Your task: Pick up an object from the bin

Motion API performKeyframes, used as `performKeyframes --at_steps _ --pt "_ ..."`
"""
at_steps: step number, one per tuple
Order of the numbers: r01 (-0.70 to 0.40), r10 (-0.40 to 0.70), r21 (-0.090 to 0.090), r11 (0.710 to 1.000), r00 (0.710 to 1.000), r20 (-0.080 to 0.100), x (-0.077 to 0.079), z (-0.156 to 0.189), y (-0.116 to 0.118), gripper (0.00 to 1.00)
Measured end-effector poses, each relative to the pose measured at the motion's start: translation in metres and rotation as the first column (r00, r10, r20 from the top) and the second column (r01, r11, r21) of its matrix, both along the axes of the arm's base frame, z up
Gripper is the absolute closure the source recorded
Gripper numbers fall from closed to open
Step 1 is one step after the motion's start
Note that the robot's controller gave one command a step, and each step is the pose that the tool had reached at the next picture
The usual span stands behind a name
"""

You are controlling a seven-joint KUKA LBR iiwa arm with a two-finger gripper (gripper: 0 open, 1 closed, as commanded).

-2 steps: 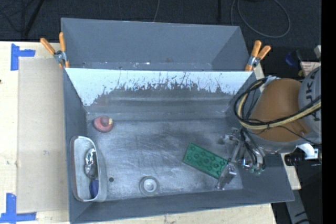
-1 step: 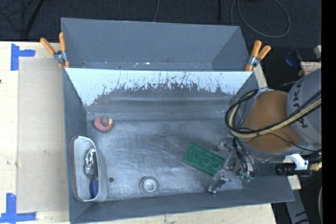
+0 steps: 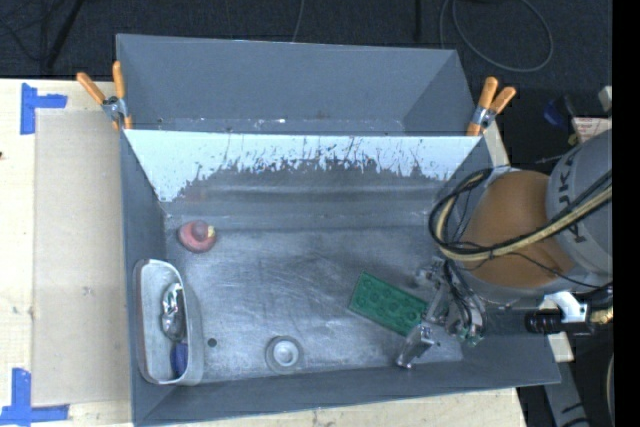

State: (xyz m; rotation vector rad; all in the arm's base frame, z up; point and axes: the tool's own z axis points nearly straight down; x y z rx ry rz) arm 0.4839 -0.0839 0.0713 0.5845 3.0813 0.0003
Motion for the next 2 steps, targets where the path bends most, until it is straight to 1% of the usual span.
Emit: performKeyframes --at_steps 1,2 --pt "0.0 0.0 -0.002 1.0 1.0 0.006 0.002 0.003 -0.001 1.0" --pt "-0.005 0.005 0.001 1.0 1.0 -0.002 0.003 0.054 -0.001 1.0"
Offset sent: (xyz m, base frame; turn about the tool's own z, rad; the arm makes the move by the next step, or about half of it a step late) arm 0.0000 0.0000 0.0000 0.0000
